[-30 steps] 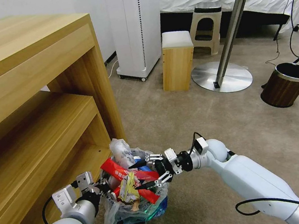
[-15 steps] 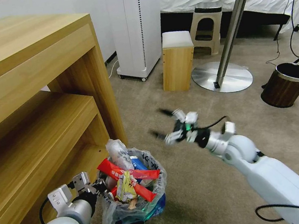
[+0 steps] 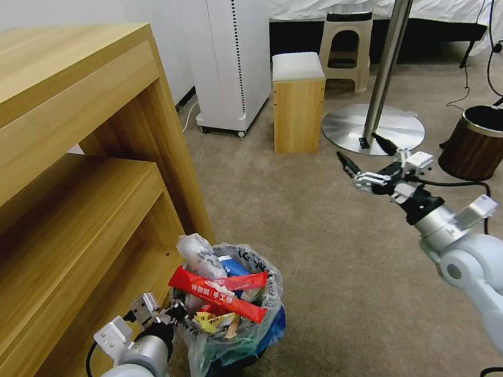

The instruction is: Pick up the trash bin and place the garbage on the floor into it.

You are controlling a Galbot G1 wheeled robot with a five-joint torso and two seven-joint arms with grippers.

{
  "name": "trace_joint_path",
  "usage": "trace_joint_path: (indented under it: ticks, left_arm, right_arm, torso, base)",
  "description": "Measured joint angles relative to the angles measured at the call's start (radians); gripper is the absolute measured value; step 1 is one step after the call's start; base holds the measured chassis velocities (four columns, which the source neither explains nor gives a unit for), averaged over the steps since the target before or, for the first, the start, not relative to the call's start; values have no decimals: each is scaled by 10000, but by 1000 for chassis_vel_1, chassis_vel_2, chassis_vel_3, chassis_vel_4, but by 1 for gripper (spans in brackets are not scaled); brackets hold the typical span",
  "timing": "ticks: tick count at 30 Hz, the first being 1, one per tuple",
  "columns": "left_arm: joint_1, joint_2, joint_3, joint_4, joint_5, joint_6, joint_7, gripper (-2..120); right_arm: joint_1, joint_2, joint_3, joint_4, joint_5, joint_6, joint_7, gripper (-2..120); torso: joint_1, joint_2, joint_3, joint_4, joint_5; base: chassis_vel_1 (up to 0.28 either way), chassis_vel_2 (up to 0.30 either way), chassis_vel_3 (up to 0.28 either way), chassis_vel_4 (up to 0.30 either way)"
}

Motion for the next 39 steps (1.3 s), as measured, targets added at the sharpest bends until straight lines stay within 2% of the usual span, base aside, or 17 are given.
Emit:
trace_joint_path:
  ticks: [5,17,22,28,39]
  left_arm:
    - [24,-386,91,521,371,-326,394,3]
    - [-140,-593,-46,1271,345,-675,928,3]
    - [-157,-650,21,1572,683,-933,1265,3]
    - [-125,-662,99,1797,1434,-1328,1964,3]
    - [-150,-608,331,2012,2000,-1317,1864,3]
  right_arm:
    - [-2,48,-84,59,-106,-11,-69,100]
    - [152,125,-381,-122,-327,13,-268,100]
    - [208,129,-429,-203,-338,79,-313,100]
    - [315,125,-504,-402,-362,163,-449,100]
    - [561,153,-738,-528,-373,186,-477,100]
  torso:
    - [0,0,0,1,-1]
    - [0,0,1,1,-1]
    - [1,0,1,1,-3]
    - [1,0,0,0,-2]
    - [1,0,0,1,-1]
  base:
    - [0,0,0,0]
    - [0,0,0,0]
    - [0,0,0,0]
    - [0,0,0,0]
    - [0,0,0,0]
